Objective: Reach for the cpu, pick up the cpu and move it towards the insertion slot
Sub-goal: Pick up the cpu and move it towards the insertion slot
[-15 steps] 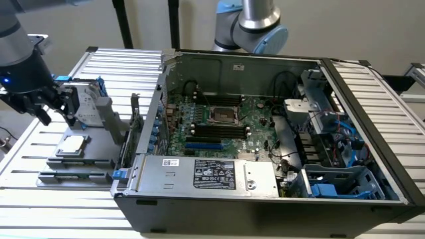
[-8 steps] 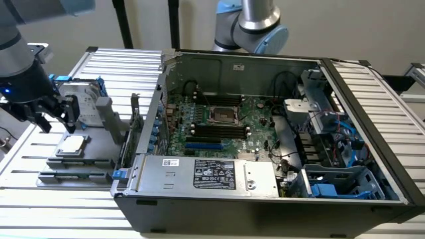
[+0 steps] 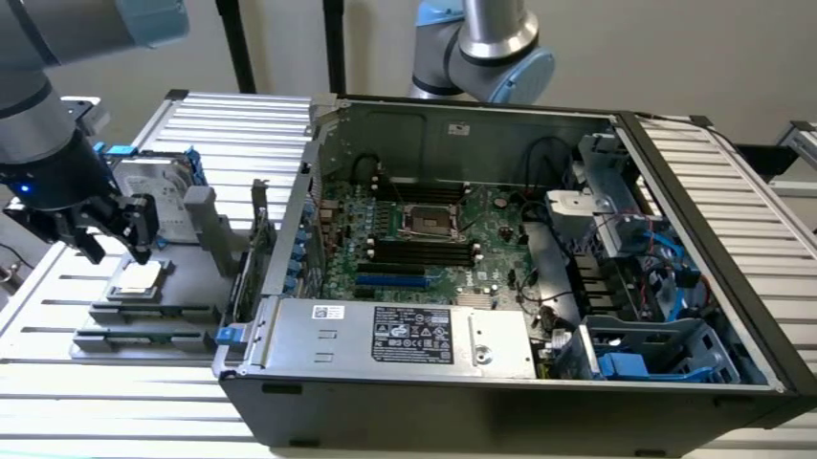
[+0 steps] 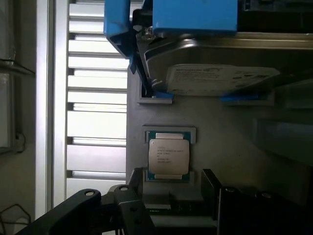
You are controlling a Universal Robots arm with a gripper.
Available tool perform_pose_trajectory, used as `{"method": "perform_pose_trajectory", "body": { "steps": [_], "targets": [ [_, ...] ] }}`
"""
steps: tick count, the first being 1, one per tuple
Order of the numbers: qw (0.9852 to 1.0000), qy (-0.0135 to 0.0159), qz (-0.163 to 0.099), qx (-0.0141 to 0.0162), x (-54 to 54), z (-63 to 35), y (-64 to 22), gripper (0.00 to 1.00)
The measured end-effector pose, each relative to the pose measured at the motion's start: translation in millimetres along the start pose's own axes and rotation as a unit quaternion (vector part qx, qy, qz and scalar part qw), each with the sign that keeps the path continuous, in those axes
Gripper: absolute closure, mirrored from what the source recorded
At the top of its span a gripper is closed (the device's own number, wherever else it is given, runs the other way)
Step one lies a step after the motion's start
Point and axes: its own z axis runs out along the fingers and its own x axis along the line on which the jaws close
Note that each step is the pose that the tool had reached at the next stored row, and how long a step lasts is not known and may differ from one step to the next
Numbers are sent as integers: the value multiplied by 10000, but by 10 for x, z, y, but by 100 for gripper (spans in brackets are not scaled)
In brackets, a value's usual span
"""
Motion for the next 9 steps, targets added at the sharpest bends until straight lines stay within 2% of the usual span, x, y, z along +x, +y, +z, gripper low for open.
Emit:
{"method": "perform_pose_trajectory", "body": {
  "steps": [9],
  "targets": [
    [10000,3,-70,0,-22,163,-7,40]
  ]
}}
